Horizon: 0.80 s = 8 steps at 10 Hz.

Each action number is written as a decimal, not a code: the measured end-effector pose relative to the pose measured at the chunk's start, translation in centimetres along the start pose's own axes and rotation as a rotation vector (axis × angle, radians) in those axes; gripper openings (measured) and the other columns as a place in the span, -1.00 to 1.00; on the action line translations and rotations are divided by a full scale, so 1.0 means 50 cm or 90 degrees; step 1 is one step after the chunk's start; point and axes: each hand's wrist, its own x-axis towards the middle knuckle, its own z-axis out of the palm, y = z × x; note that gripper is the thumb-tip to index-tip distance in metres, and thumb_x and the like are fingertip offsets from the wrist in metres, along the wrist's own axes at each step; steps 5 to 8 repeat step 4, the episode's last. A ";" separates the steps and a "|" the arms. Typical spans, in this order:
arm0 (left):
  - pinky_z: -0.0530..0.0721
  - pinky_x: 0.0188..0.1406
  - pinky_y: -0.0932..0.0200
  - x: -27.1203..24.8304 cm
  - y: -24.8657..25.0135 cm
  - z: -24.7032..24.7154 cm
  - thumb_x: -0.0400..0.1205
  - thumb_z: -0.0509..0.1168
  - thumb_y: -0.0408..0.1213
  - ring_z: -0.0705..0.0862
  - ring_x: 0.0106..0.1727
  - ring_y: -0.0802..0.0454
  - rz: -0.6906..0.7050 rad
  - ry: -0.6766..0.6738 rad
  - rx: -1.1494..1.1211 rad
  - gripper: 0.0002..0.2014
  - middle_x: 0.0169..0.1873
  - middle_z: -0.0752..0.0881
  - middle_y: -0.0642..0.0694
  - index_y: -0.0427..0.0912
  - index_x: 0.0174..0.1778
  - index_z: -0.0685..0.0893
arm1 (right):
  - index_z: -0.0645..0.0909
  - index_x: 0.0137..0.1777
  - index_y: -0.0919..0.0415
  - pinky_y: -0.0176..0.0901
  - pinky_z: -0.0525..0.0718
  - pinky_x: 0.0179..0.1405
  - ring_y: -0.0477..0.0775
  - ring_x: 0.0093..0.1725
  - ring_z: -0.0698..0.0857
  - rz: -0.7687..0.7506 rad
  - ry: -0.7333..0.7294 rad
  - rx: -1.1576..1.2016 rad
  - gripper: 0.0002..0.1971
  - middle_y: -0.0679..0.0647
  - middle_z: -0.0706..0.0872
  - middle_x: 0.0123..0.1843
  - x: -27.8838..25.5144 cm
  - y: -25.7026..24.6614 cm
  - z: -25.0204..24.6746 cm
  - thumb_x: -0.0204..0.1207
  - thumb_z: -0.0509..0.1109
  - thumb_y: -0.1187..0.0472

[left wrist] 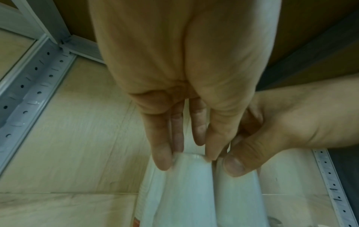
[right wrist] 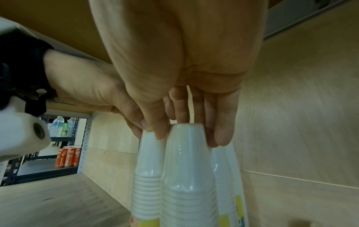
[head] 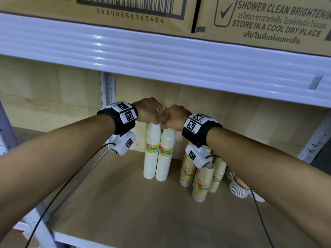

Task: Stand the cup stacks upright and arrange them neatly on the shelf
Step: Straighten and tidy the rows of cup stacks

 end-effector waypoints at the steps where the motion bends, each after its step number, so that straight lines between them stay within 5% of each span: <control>1: 0.65 -0.11 0.19 -0.007 0.008 -0.014 0.57 0.44 -0.23 0.66 -0.06 0.05 0.005 0.024 0.015 -0.72 0.14 0.68 -0.02 -0.02 0.20 0.69 | 0.75 0.04 0.17 0.02 0.78 0.02 0.10 -0.02 0.76 -0.002 0.017 0.004 -0.73 0.07 0.78 0.00 -0.004 0.000 -0.007 0.41 0.53 0.05; 2: 0.61 0.05 0.17 -0.025 0.020 -0.034 0.62 0.39 -0.11 0.62 0.10 0.02 0.008 0.052 0.079 -0.68 0.14 0.64 0.00 -0.02 0.30 0.65 | 0.71 0.11 0.15 0.03 0.75 0.05 0.10 0.01 0.73 -0.003 0.017 -0.024 -0.65 0.06 0.73 0.07 -0.024 -0.005 -0.026 0.47 0.48 -0.08; 4: 0.63 0.07 0.16 -0.091 0.032 -0.032 0.61 0.40 -0.04 0.67 0.08 0.08 0.063 0.144 -0.003 -0.69 0.09 0.68 0.02 0.04 0.27 0.67 | 0.66 0.12 0.02 -0.01 0.67 0.06 0.05 0.06 0.67 -0.056 0.100 0.044 -0.69 -0.07 0.64 0.07 -0.119 0.009 -0.029 0.54 0.36 -0.16; 8: 0.63 0.07 0.16 -0.091 0.032 -0.032 0.61 0.40 -0.04 0.67 0.08 0.08 0.063 0.144 -0.003 -0.69 0.09 0.68 0.02 0.04 0.27 0.67 | 0.66 0.12 0.02 -0.01 0.67 0.06 0.05 0.06 0.67 -0.056 0.100 0.044 -0.69 -0.07 0.64 0.07 -0.119 0.009 -0.029 0.54 0.36 -0.16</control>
